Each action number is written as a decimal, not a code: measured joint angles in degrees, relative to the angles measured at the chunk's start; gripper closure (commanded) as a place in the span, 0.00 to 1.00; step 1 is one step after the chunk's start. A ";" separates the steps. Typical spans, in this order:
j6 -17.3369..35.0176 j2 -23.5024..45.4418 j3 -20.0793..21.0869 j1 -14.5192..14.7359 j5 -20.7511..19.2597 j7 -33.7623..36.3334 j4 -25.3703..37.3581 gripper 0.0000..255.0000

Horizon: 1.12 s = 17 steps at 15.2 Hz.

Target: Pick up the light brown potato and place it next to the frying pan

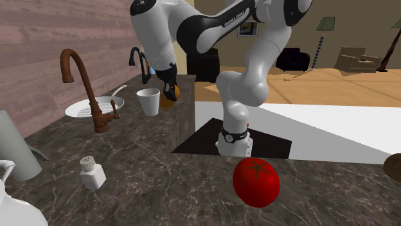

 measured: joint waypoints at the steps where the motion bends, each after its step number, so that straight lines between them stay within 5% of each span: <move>1: 0.93 0.21 -1.37 -0.88 -1.50 -1.20 -0.08 1.00; 8: 7.12 4.56 -10.54 -6.45 -10.75 -9.26 3.11 1.00; 17: 17.20 15.21 -21.72 -11.03 -18.02 -18.08 10.86 1.00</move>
